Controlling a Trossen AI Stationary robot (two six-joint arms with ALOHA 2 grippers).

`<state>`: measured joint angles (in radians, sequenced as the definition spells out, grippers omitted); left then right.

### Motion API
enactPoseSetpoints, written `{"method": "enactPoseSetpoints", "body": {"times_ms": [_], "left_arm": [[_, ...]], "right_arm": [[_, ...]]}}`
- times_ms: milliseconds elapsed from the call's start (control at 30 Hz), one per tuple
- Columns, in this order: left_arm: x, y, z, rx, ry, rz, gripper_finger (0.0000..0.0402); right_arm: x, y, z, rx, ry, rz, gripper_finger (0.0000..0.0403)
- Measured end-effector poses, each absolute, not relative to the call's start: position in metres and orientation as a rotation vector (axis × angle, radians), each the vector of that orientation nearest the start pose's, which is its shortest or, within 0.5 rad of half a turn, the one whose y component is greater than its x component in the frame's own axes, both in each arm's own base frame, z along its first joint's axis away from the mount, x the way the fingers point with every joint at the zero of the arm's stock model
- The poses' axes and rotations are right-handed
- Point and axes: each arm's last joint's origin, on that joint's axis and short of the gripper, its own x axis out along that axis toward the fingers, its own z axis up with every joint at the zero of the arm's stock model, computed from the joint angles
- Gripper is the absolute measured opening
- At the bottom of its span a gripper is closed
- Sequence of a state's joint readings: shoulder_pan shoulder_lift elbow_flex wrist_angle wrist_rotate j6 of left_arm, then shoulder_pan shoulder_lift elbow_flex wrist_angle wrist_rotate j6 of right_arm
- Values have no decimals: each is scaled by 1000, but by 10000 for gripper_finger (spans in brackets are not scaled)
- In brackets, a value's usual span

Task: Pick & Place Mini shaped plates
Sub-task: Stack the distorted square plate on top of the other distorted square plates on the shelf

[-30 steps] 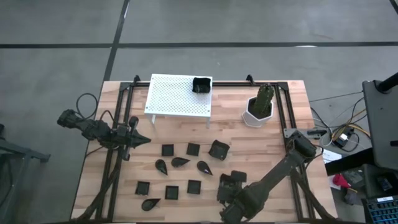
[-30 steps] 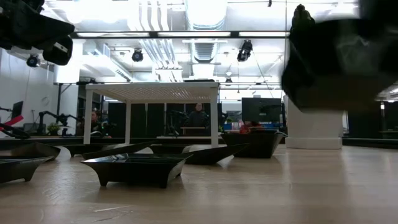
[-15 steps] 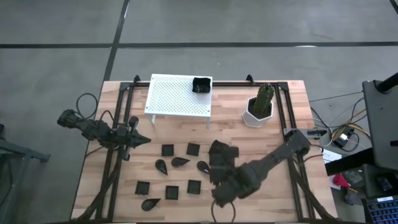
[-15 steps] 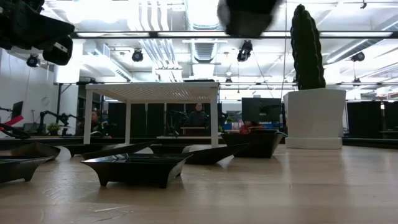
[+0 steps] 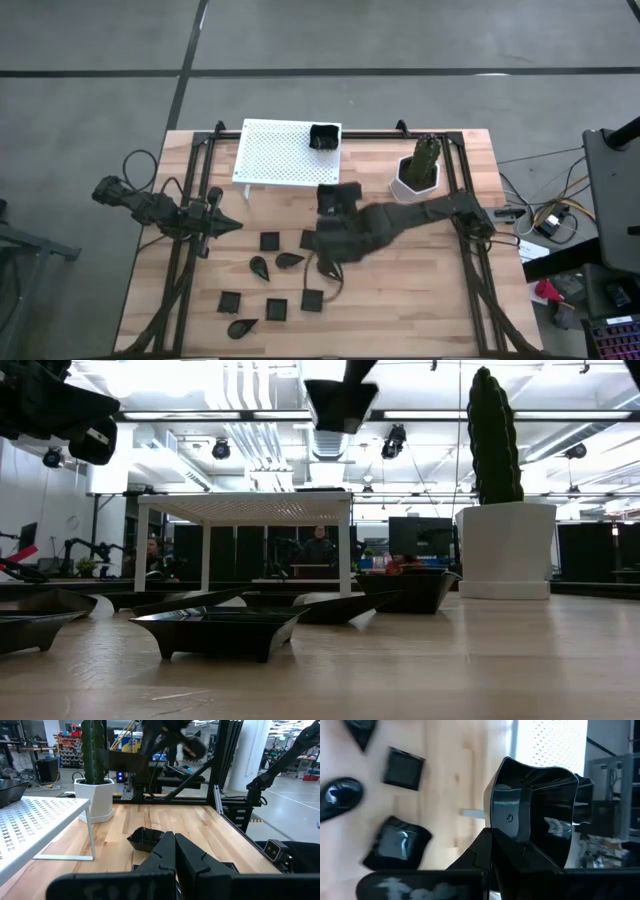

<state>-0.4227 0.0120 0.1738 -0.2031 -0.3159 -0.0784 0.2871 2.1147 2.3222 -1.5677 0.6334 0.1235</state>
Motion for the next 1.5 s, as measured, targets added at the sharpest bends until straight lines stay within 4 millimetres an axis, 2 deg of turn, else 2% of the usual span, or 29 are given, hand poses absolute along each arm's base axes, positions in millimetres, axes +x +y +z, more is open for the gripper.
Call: {"method": "enactPoseSetpoints", "body": {"times_ms": [267,500,767,933,1300,1500], "left_arm": [[80,-26,201,-63,43,-106,0],[80,-26,201,-63,43,-106,0],[80,-26,201,-63,43,-105,0],[80,-26,201,-63,43,-106,0],[80,-26,201,-64,43,-105,0],[80,-26,201,-63,43,-105,0]], "right_arm": [[397,47,354,-507,1250,-410,8],[392,16,365,-497,1267,-425,8],[362,4,394,-439,1213,-443,8],[346,0,401,-422,1160,-463,8],[337,-35,385,-435,1121,-469,8],[344,-51,377,-432,1074,-456,8]]}}
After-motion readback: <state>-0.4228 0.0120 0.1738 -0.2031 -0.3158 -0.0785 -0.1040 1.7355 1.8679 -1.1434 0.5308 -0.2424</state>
